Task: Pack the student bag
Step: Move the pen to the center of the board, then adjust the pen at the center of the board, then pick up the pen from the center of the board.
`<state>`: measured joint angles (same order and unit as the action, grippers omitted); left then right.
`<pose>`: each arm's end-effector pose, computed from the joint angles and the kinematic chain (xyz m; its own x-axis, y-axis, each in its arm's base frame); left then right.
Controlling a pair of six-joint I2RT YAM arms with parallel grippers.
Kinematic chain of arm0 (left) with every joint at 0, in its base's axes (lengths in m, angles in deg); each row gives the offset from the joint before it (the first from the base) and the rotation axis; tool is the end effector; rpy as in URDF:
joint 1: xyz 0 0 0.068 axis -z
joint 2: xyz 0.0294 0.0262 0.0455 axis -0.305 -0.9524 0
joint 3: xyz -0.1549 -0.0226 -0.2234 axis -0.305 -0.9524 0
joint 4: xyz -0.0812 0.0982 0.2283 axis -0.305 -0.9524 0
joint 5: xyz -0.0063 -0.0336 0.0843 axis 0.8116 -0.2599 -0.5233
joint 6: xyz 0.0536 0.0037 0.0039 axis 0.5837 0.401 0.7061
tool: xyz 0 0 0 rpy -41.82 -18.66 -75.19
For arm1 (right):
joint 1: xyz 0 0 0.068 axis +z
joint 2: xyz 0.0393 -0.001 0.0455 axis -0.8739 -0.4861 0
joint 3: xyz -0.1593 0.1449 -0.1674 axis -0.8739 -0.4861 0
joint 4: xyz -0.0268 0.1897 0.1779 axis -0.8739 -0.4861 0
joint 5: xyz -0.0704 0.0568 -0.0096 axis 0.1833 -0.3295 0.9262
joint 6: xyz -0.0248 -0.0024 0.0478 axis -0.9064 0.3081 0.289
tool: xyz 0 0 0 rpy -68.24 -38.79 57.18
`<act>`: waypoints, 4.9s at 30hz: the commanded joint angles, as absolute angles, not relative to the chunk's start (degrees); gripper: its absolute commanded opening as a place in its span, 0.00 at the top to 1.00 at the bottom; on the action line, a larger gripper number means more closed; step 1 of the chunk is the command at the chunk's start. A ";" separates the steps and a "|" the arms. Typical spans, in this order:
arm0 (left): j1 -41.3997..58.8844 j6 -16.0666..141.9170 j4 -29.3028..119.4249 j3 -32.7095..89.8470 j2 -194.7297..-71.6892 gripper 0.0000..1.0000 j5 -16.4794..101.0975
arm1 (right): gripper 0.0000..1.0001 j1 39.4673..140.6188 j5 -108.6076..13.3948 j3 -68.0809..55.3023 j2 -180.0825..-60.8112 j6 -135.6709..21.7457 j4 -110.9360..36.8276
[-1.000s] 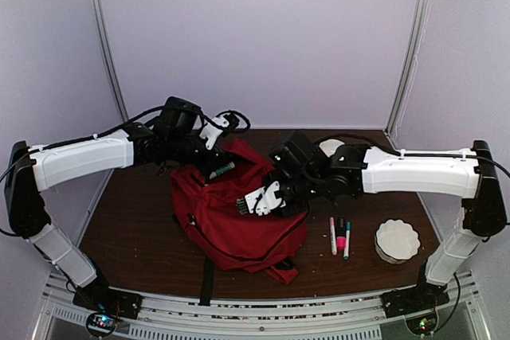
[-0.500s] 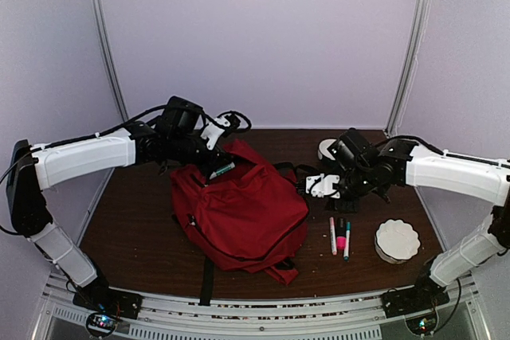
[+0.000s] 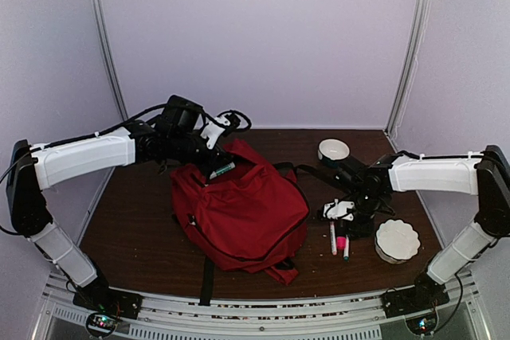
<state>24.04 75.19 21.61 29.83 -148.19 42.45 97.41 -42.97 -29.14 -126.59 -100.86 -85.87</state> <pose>0.2644 -0.2434 0.2957 -0.4531 0.4210 -0.7858 0.7503 0.6561 -0.0811 0.2041 0.1533 0.1795 -0.2767 -0.9537 -0.1182 -0.9593 0.2813 -0.0240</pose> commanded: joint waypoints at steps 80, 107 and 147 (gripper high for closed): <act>23.99 75.03 23.36 33.04 -147.89 1.00 45.21 | 0.45 101.10 -38.78 -26.76 -132.03 -91.79 -80.48; 24.00 75.51 23.36 32.86 -147.45 1.00 44.17 | 0.54 99.80 -32.64 -28.08 -128.20 -140.43 -83.60; 23.99 75.65 23.36 32.86 -147.20 1.00 44.81 | 0.90 105.50 -38.93 -28.51 -134.49 -124.90 -87.51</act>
